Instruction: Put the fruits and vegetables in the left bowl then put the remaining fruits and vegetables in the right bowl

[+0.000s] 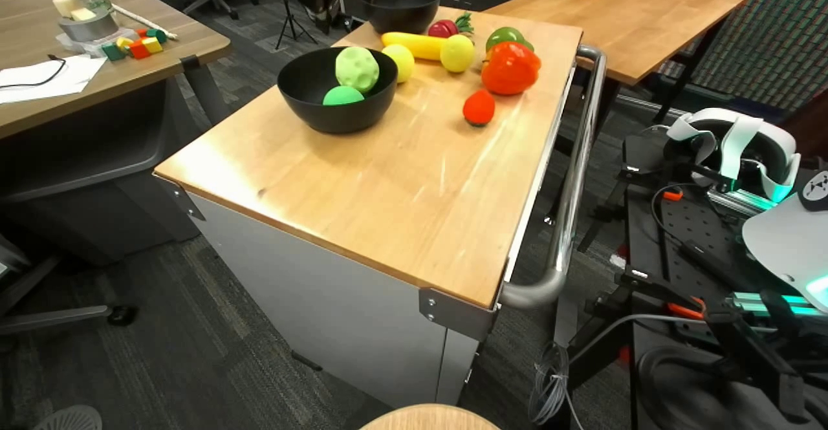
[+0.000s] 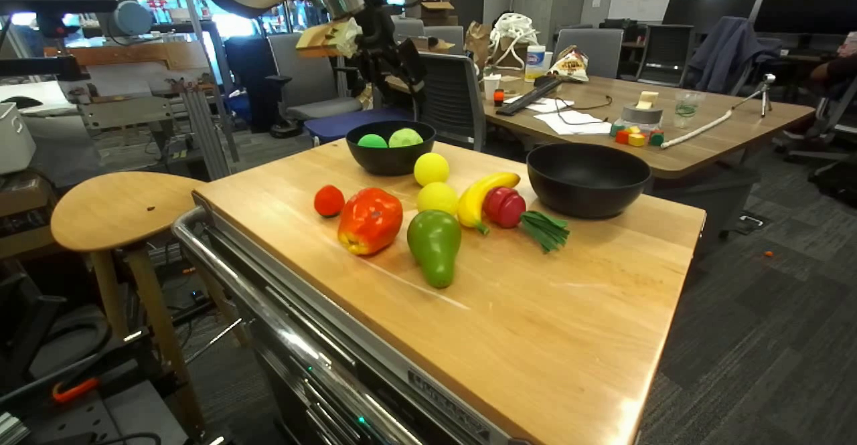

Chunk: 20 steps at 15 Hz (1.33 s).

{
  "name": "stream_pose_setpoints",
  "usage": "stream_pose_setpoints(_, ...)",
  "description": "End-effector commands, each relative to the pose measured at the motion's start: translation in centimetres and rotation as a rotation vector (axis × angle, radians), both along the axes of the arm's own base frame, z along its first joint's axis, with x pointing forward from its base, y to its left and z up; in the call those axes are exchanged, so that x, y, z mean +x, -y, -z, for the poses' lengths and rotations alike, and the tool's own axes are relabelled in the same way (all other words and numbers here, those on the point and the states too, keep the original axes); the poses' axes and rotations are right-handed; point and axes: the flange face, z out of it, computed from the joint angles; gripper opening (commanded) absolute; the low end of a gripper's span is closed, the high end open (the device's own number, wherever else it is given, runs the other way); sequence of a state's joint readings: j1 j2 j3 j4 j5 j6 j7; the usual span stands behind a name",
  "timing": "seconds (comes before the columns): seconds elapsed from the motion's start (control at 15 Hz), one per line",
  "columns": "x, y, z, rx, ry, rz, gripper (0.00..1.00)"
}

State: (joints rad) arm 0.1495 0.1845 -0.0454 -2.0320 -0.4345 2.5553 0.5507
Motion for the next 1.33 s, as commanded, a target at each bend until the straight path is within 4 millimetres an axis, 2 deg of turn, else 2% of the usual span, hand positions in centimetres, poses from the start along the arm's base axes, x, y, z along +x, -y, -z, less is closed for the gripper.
stream_pose_setpoints(0.0, -3.0, 3.2, -2.4, 0.062, 0.009, 0.011, 1.0)
stream_pose_setpoints(0.13, -4.2, 5.2, -1.9, 0.107, -0.004, 0.051, 1.0)
stream_pose_setpoints(0.4, -6.0, 8.5, 1.8, 0.179, -0.05, 0.11, 1.0)
stream_pose_setpoints(0.47, -4.7, 7.7, 1.1, 0.144, -0.066, 0.113, 1.0)
stream_pose_setpoints(0.6, -5.5, 8.6, 2.5, 0.16, -0.078, 0.122, 1.0)
stream_pose_setpoints(0.67, -5.3, 8.6, 2.4, 0.146, -0.074, 0.12, 1.0)
stream_pose_setpoints(0.87, -4.2, 8.8, 1.9, 0.101, -0.029, 0.11, 1.0)
stream_pose_setpoints(1.27, -1.3, 9.7, 2.0, 0.05, -0.048, 0.106, 1.0)
